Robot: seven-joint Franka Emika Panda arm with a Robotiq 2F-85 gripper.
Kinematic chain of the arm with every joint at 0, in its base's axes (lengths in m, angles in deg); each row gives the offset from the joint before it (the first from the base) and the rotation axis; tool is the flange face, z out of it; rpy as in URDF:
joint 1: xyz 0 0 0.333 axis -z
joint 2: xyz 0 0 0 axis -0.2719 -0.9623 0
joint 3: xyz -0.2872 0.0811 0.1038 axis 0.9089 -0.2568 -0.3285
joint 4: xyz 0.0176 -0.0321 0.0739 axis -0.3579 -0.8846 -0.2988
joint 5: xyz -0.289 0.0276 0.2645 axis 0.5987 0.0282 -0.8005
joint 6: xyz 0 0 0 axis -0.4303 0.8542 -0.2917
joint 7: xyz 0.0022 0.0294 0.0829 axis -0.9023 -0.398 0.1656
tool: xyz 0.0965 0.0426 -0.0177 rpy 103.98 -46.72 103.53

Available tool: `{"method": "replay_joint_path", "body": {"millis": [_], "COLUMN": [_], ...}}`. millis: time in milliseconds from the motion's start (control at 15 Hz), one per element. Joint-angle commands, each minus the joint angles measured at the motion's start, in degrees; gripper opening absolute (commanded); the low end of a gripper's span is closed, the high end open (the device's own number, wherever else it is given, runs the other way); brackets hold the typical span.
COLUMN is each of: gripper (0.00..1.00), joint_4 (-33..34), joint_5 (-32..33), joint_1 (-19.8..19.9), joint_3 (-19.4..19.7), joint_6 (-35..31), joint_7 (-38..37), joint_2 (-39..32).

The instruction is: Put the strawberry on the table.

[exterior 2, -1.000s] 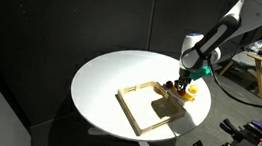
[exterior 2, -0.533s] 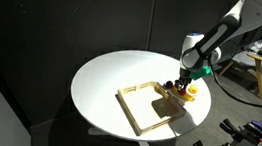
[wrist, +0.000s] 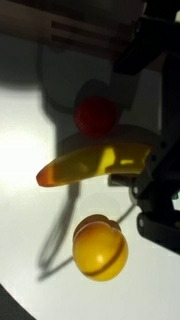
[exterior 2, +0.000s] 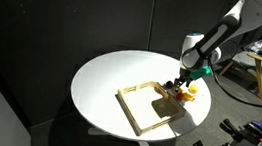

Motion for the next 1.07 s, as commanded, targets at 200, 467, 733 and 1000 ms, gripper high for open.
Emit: {"method": "replay_joint_path", "body": {"millis": [200,467,733,1000], "gripper": [1.0,1.0,1.0,1.0], "joint_4": [-1.49,-3.21,-4.76,-6.46], "joint_5": [0.75,1.58,2.56,4.07], "joint_1": [-1.17,-2.73,-4.35,-6.13], "joint_3": [0.68,1.05,1.26,1.79], "joint_6": [1.57,2.41,4.42,7.3], "joint_7": [-0.2,-0.91,-1.31,-2.72], "joint_2": [2.8,4.82,7.17,10.23]}}
